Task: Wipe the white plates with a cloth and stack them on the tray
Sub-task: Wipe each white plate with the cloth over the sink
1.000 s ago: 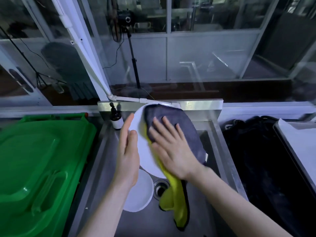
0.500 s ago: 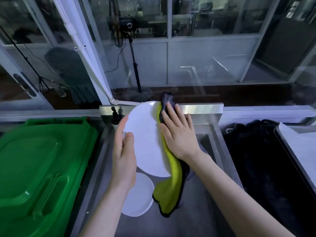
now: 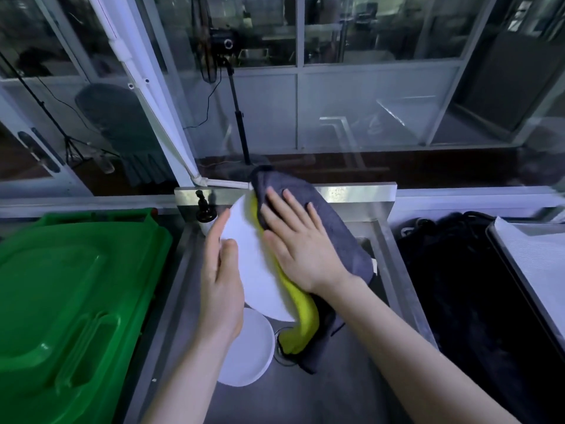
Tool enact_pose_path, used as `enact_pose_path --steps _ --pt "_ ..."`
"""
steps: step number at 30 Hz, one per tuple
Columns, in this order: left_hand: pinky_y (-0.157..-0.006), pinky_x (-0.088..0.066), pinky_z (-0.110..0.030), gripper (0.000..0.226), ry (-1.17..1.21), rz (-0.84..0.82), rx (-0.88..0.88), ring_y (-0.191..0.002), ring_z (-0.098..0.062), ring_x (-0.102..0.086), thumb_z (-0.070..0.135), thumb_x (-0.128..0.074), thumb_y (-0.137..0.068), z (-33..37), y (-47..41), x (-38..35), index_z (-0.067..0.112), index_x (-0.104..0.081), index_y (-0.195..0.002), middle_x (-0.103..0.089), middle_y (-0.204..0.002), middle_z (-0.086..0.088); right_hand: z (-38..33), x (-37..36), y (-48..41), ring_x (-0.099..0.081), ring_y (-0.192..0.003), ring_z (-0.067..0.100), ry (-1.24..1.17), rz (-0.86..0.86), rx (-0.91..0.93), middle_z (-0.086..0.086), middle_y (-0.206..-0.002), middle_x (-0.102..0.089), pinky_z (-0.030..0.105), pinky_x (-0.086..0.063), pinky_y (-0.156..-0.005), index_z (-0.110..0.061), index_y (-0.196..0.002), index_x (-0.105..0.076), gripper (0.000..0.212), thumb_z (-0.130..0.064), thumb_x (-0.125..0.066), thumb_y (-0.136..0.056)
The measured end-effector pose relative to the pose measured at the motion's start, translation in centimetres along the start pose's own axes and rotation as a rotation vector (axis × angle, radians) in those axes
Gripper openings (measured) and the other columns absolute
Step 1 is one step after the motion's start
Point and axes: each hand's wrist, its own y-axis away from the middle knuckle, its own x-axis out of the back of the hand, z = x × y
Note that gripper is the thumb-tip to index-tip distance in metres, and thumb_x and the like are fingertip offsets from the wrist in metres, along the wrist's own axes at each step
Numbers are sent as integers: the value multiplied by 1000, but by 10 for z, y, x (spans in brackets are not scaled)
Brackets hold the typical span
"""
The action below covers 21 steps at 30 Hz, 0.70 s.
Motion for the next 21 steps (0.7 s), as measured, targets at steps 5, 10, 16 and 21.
enact_pose_path --steps 5,10,16,21 --pt "-115 -39 -51 40 83 160 10 -135 -7 -50 40 -42 -95 1 -7 12 59 -57 -126 -57 -140 23 29 1 22 13 -150 14 58 -95 -100 -13 -162 4 43 -1 -122 -28 -155 -18 50 -38 -25 -106" --pt "-116 -41 -45 41 98 193 3 -131 -4 -54 33 -42 -97 -5 -14 9 62 -60 -121 -59 -140 20 -8 -21 78 14 -150 13 31 -286 147 -11 -163 4 44 3 -122 -28 -156 -16 57 -47 -10 -102" --pt "-110 -44 -38 40 142 138 47 -131 -6 -56 36 -43 -97 -12 -10 5 58 -60 -127 -60 -142 16 -28 -16 71 7 -150 6 -107 -243 207 -16 -163 -5 40 -1 -123 -29 -154 -26 49 -39 -22 -106" --pt "-88 -56 -25 38 149 195 62 -121 -2 -62 37 -46 -95 -10 -13 21 61 -62 -120 -65 -130 23 7 -4 81 -6 -151 7 27 -165 122 -12 -162 -13 39 -11 -122 -31 -153 -29 49 -41 -23 -105"
